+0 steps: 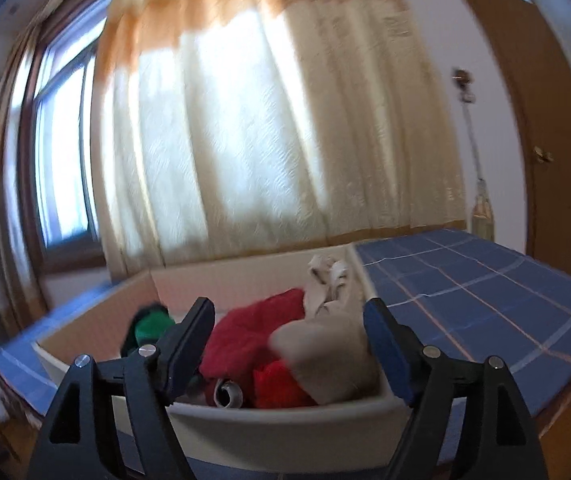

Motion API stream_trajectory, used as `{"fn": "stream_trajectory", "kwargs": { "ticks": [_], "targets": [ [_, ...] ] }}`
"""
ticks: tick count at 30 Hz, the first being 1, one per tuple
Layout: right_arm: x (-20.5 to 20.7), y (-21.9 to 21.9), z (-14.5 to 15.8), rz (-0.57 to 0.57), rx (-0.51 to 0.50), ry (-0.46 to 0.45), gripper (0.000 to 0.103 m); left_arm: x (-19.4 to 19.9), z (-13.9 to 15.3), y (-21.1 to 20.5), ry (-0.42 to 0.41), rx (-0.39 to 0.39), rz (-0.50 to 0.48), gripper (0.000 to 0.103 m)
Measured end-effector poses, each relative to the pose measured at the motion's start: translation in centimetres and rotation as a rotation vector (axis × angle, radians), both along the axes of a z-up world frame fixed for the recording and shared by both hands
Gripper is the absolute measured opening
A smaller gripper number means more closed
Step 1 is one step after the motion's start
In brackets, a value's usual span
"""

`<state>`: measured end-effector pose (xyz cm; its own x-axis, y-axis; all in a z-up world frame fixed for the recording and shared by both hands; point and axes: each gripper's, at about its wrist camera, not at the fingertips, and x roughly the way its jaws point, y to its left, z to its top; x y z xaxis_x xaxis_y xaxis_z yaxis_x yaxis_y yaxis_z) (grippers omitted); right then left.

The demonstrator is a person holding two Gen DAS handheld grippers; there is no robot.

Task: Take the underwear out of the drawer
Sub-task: 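Lower the open right gripper back into the drawer clothes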

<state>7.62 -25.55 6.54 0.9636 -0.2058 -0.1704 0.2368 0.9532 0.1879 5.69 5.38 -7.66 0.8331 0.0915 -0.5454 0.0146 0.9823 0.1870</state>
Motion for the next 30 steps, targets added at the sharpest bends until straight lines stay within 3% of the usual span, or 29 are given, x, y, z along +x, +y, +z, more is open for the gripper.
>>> {"fn": "stream_trajectory", "kwargs": {
  "ticks": [4, 9, 13, 15, 20, 23, 26, 30],
  "targets": [
    [-2.6, 0.2, -0.6, -0.003, 0.078, -0.040, 0.082, 0.0, 0.0, 0.0, 0.000, 0.002, 0.001, 0.103],
    [-4.9, 0.6, -2.2, 0.005, 0.191, -0.011, 0.082, 0.1, -0.1, -0.1, 0.002, 0.004, 0.000, 0.103],
    [-7.3, 1.7, -3.4, 0.001, 0.217, 0.026, 0.082, 0.0, -0.2, -0.2, 0.000, 0.004, 0.003, 0.103],
    [-7.8, 2.0, -4.5, -0.006, 0.263, 0.095, 0.082, 0.0, -0.2, -0.2, 0.000, 0.005, 0.006, 0.103],
    [-7.0, 1.2, -9.3, -0.013, 0.537, 0.325, 0.082, -0.1, -0.2, -0.1, -0.002, 0.001, 0.006, 0.103],
    [-6.0, 1.6, -11.2, -0.022, 0.557, 0.450, 0.082, -0.1, -0.2, -0.1, -0.002, 0.002, 0.005, 0.103],
    [-5.2, 2.1, -12.1, -0.005, 0.571, 0.488, 0.082, 0.0, -0.2, -0.1, 0.008, 0.000, 0.001, 0.103],
    [-3.9, 1.7, -14.7, -0.009, 0.723, 0.569, 0.082, 0.1, -0.2, -0.2, 0.024, 0.004, -0.016, 0.102]
  ]
}}
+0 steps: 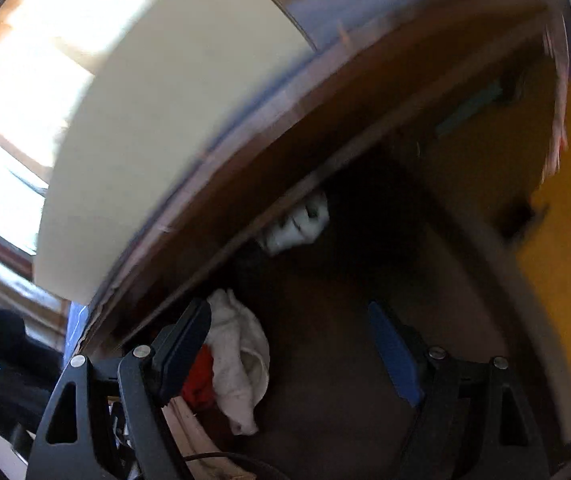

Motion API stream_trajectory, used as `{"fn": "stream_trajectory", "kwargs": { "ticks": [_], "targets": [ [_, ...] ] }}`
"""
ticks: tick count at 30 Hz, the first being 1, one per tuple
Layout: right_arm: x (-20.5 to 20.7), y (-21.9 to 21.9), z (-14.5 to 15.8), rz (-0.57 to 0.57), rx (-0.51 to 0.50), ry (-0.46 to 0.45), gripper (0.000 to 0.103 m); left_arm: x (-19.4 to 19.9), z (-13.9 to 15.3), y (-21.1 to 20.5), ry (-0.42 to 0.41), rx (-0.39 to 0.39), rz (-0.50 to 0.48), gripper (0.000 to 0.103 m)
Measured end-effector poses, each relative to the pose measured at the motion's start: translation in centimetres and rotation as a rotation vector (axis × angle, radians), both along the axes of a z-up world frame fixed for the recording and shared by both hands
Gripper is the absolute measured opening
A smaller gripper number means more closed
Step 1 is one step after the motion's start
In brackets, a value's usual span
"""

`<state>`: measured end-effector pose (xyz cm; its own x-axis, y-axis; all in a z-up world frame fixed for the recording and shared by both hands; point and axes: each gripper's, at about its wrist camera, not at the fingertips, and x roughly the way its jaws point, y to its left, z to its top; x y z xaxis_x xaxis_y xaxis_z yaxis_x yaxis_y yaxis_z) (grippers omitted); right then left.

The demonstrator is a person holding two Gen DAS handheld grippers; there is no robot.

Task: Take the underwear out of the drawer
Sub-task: 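Lower the open right gripper back into the drawer clothes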

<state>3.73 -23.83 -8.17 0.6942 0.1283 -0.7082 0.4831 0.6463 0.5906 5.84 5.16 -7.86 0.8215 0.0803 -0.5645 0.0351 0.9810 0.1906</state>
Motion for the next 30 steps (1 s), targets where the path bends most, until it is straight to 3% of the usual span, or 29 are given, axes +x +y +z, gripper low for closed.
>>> {"fn": "stream_trajectory", "kwargs": {
  "ticks": [4, 11, 14, 18, 21, 28, 30],
  "targets": [
    [1.1, 0.3, -1.8, -0.007, 0.025, 0.072, 0.082, -0.4, 0.1, -0.5, -0.016, 0.023, -0.017, 0.102],
    [3.2, 1.2, -0.2, 0.061, -0.164, 0.078, 0.082, -0.6, 0.1, -1.4, -0.039, 0.101, -0.022, 0.102],
    [5.1, 1.5, -0.4, 0.181, -0.209, 0.137, 0.082, -0.4, 0.1, -1.4, -0.034, 0.105, -0.023, 0.102],
    [7.8, 3.7, -1.5, 0.530, -0.264, 0.278, 0.082, -0.3, 0.2, -1.3, -0.031, 0.099, -0.017, 0.102],
    [7.4, 4.3, -1.6, 0.641, -0.335, 0.347, 0.082, -0.3, 0.1, -1.3, -0.031, 0.097, -0.013, 0.102],
    [5.4, 8.4, -0.8, 0.989, -0.868, 0.425, 0.082, -0.2, 0.1, -1.2, -0.023, 0.089, -0.012, 0.102],
    [4.8, 9.7, -1.1, 1.090, -1.074, 0.459, 0.082, -0.2, 0.0, -1.2, -0.022, 0.090, -0.012, 0.102]
  ]
}}
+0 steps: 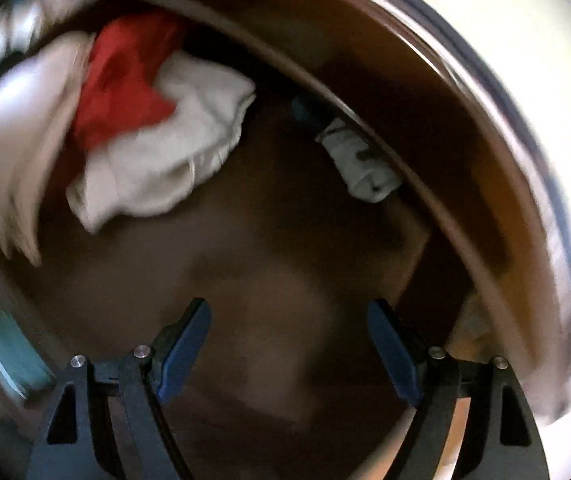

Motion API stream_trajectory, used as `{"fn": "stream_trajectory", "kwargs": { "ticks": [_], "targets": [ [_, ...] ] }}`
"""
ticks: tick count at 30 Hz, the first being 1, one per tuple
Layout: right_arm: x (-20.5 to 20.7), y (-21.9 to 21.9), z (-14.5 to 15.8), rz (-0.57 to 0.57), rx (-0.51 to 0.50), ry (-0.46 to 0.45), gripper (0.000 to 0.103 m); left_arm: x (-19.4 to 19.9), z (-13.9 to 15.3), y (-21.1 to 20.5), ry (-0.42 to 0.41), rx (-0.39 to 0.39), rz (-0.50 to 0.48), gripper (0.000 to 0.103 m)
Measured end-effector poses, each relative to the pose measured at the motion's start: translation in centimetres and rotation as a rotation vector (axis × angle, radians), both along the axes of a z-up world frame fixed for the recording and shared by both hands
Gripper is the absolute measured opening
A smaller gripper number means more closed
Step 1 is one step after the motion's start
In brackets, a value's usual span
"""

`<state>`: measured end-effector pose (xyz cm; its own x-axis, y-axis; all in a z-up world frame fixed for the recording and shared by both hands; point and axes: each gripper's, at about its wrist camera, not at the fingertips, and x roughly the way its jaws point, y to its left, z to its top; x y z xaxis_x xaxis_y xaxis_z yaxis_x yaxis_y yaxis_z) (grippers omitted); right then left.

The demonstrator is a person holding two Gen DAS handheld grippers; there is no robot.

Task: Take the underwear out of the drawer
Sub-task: 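Lower the open right gripper back into the drawer clothes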

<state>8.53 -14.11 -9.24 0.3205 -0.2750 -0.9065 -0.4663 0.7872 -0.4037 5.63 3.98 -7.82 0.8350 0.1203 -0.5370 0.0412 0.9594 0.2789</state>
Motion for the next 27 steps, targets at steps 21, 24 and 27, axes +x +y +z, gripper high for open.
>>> {"fn": "stream_trajectory", "kwargs": {
  "ticks": [21, 24, 27],
  "targets": [
    [2.2, 1.5, 0.0, -0.161, 0.246, -0.026, 0.058, 0.0, -0.1, -0.2, 0.003, 0.002, -0.001, 0.103],
    [2.3, -3.8, 1.2, -0.481, 0.555, -0.031, 0.058, -0.1, 0.0, 0.0, -0.002, -0.017, 0.002, 0.102],
    [1.7, -7.6, 0.7, -0.717, 0.798, -0.014, 0.058, -0.2, 0.0, 0.0, -0.014, -0.011, -0.002, 0.102]
  ]
}}
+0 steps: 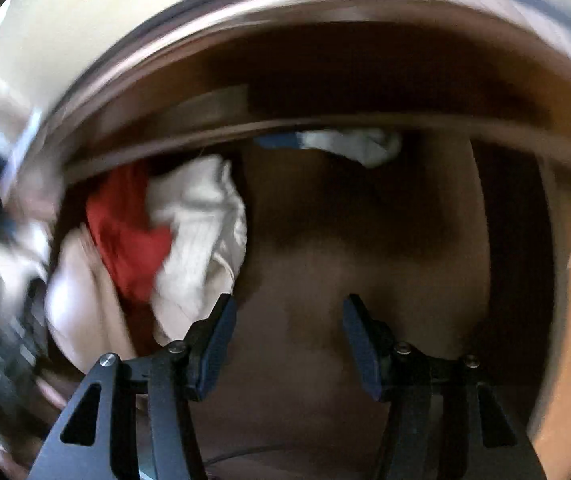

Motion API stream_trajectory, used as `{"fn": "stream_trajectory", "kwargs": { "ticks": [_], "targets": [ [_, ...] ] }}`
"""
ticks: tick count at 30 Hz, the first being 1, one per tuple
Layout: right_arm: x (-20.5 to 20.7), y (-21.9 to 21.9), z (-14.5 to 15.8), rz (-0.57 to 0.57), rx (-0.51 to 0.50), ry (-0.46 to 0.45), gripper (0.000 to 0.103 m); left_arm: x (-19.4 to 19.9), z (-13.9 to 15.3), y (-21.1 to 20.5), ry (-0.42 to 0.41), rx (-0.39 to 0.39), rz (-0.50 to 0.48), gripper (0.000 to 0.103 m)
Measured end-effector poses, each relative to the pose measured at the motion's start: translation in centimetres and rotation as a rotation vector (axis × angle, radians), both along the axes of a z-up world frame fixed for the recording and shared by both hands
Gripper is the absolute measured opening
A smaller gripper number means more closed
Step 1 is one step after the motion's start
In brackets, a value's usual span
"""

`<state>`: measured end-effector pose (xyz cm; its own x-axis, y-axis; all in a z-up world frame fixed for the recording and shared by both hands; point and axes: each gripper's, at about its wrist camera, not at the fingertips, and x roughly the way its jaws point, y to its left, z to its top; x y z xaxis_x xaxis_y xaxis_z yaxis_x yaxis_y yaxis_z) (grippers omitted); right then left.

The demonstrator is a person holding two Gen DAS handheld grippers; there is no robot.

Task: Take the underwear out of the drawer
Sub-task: 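Lower the open right gripper back into the drawer clothes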

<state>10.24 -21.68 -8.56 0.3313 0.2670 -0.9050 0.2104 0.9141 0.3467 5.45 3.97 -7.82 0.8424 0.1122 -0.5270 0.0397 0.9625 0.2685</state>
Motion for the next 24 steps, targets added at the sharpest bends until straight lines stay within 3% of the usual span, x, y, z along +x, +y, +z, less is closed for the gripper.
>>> {"fn": "stream_trajectory", "kwargs": {
  "ticks": [4, 12, 13, 17, 21, 24],
  "targets": [
    [0.0, -1.9, -1.4, -0.150, 0.252, 0.018, 0.058, 0.0, 0.2, 0.6, 0.002, -0.039, 0.007, 0.102],
    [-1.1, 1.0, -3.5, -0.195, 0.446, -0.031, 0.058, 0.2, 0.1, 1.0, 0.017, -0.064, 0.017, 0.102],
    [-2.7, 1.9, -3.2, -0.195, 0.443, -0.045, 0.058, 0.2, 0.1, 1.0, 0.015, -0.068, 0.020, 0.102],
    [-1.6, 4.1, -0.5, -0.064, 0.407, -0.156, 0.058, 0.1, 0.1, 2.0, 0.002, -0.130, 0.071, 0.102],
    [0.0, 7.8, 1.6, 0.081, 0.282, -0.238, 0.058, 0.1, 0.0, 3.4, 0.003, -0.215, 0.127, 0.102],
    [1.7, 9.9, 1.7, 0.168, 0.210, -0.245, 0.058, -0.2, 0.0, 4.3, -0.014, -0.271, 0.165, 0.102]
  ]
}}
